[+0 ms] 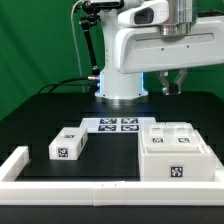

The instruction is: Assemble cabinet

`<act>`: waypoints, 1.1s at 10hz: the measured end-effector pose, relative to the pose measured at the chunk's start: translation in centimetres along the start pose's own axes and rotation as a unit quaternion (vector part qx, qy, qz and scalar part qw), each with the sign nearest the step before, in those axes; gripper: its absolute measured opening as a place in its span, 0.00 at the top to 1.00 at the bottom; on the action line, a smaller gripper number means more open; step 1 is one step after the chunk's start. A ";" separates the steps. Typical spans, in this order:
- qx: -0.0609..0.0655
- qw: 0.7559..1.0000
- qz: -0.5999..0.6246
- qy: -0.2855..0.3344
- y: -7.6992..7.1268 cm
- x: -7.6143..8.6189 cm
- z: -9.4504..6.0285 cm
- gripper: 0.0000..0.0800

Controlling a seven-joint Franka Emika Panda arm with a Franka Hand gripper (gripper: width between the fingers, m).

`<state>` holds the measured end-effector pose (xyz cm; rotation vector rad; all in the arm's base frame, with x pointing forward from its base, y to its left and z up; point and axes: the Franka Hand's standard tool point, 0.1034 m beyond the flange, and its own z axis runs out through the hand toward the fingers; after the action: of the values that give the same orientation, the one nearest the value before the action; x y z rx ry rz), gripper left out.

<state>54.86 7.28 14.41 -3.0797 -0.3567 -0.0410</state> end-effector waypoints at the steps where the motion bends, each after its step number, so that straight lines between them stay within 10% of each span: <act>1: 0.000 1.000 0.000 0.000 0.0 0.0 0.0 0.98; 2: 0.000 1.000 0.000 0.000 0.0 0.0 0.0 0.77; 3: 0.000 1.000 0.007 -0.002 -0.2 -0.5 0.3 0.77; 6: -0.003 0.999 0.044 -0.022 -1.4 -5.7 2.5 0.12; 8: -0.003 0.998 0.053 -0.035 -2.0 -8.4 4.0 0.04; 11: -0.003 0.998 0.053 -0.035 -1.9 -8.3 3.9 0.00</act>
Offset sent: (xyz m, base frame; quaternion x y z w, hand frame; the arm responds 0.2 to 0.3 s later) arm -0.0500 -0.0073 -0.0189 -0.0385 -0.0317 0.0404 0.9979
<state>46.40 7.42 10.32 -3.1068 -0.1959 0.0688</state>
